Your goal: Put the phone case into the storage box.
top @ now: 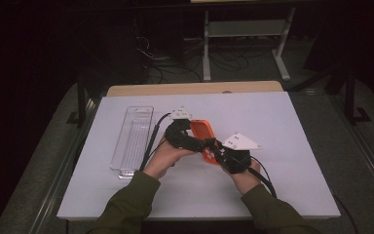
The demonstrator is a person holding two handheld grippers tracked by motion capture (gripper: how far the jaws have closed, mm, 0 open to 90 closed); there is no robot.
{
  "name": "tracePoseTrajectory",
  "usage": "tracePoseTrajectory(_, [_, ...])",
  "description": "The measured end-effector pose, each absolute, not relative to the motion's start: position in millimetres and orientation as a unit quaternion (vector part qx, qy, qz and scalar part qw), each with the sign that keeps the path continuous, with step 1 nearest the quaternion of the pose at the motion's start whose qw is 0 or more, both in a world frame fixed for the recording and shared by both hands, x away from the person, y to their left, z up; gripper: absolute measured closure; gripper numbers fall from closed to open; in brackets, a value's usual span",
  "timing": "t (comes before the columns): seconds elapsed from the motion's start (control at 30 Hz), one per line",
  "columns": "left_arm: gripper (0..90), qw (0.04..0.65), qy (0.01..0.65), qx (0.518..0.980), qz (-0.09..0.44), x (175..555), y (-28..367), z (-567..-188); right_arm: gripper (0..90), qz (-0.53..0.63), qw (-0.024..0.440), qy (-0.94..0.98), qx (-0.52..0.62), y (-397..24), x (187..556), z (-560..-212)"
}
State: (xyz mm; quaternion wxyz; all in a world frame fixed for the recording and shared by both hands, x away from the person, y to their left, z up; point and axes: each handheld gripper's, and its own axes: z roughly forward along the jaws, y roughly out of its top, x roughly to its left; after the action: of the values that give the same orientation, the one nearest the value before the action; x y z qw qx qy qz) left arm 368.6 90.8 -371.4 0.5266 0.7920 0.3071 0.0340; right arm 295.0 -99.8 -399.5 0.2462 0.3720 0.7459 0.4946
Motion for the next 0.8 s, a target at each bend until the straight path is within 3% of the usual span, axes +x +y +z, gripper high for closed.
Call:
tracePoseTrajectory(0.7, [0.0,0.543,0.327,0.773,0.02,368.4,89.6,-372.6,78.2,0.483,0.241,0.758,0.366,-92.2,292.2,-405.4])
tracePoseTrajectory(0.8, [4.6,0.543,0.327,0.772,0.033,368.0,91.4,-372.0,78.2,0.483,0.242,0.759,0.365,-92.1,292.0,-405.5])
